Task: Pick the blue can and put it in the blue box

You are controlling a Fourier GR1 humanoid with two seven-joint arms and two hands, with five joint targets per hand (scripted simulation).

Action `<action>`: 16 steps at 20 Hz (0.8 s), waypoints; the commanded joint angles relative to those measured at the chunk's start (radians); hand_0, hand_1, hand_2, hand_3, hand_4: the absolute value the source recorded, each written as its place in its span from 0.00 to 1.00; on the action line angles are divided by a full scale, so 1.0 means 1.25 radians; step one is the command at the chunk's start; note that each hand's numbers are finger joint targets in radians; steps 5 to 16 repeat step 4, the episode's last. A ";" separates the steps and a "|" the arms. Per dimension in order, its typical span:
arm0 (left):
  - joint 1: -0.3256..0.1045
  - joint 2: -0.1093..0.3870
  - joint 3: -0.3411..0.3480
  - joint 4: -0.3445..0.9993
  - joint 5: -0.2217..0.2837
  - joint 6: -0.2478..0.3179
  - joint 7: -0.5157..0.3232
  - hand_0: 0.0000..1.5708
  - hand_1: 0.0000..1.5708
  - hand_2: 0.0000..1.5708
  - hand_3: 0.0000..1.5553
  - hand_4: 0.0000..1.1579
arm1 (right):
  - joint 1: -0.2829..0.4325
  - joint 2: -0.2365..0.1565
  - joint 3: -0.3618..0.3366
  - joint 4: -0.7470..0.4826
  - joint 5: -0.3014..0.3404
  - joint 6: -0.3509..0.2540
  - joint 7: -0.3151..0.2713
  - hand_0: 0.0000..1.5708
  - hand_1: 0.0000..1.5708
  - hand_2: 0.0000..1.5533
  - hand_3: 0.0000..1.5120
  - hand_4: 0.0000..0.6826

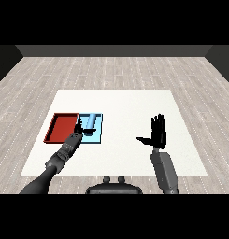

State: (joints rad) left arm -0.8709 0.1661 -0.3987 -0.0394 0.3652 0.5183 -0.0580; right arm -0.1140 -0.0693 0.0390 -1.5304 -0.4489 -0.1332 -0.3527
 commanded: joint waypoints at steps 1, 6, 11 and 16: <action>0.015 0.027 0.052 -0.069 0.041 0.019 -0.132 0.00 0.00 0.00 0.00 0.00 | 0.002 0.010 0.016 -0.032 0.013 -0.019 0.014 0.00 0.00 0.00 0.00 0.00; 0.040 0.031 0.072 -0.113 0.047 -0.004 -0.237 0.00 0.00 0.00 0.00 0.00 | -0.002 -0.015 0.012 0.023 0.010 0.041 -0.005 0.00 0.00 0.00 0.00 0.00; 0.040 0.031 0.072 -0.113 0.047 -0.004 -0.237 0.00 0.00 0.00 0.00 0.00 | -0.002 -0.015 0.012 0.023 0.010 0.041 -0.005 0.00 0.00 0.00 0.00 0.00; 0.040 0.031 0.072 -0.113 0.047 -0.004 -0.237 0.00 0.00 0.00 0.00 0.00 | -0.002 -0.015 0.012 0.023 0.010 0.041 -0.005 0.00 0.00 0.00 0.00 0.00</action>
